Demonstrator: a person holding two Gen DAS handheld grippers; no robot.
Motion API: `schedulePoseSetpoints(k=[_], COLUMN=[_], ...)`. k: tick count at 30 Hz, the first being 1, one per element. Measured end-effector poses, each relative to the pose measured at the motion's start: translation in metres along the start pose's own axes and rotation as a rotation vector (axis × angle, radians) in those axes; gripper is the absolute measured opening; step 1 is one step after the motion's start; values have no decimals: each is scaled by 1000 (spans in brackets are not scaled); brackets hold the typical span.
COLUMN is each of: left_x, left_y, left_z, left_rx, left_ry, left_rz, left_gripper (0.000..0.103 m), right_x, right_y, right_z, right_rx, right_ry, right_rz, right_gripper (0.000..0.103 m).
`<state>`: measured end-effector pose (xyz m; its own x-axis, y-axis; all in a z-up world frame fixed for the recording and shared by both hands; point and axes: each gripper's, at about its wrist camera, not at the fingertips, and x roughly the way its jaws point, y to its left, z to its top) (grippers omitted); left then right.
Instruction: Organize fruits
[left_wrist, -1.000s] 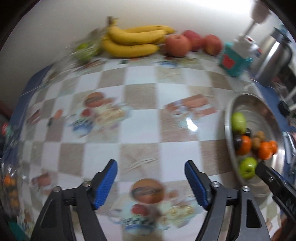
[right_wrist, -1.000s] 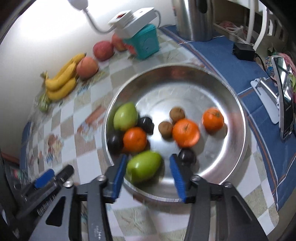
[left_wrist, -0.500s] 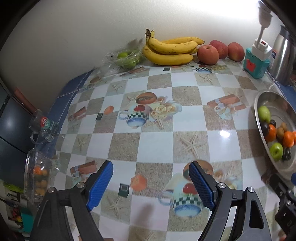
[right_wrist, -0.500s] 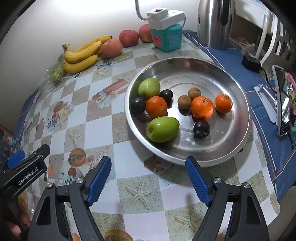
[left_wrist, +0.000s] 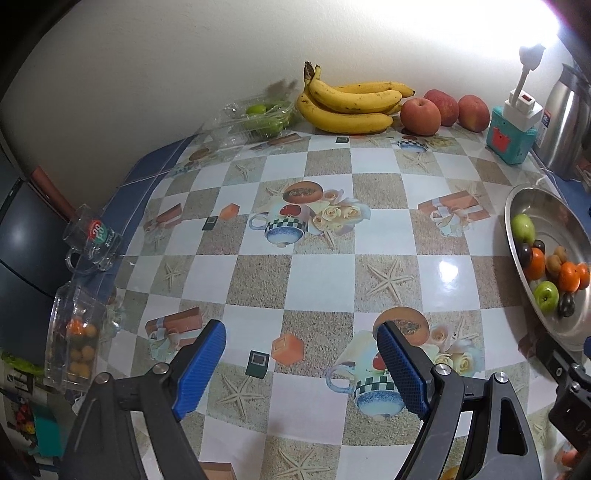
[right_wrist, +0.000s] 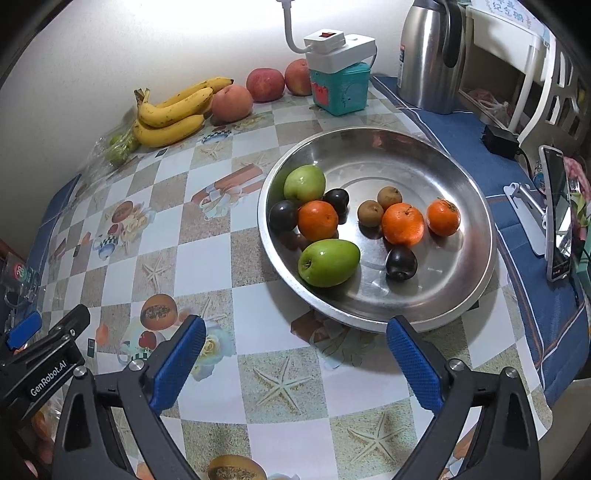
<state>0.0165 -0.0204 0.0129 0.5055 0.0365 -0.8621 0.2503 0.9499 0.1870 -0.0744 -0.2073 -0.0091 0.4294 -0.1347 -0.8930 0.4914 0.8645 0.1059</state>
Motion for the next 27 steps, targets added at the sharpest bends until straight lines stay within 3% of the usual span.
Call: schedulePoseSetpoints(k=[27], left_x=[-3], left_y=[-4], left_z=[0], left_rx=[25], left_ry=[22], left_rz=[-52], left_gripper=[87], right_x=[5], right_y=[0], right_z=[0], right_rx=[-8], right_ry=[29], right_rz=[12], right_gripper=[98])
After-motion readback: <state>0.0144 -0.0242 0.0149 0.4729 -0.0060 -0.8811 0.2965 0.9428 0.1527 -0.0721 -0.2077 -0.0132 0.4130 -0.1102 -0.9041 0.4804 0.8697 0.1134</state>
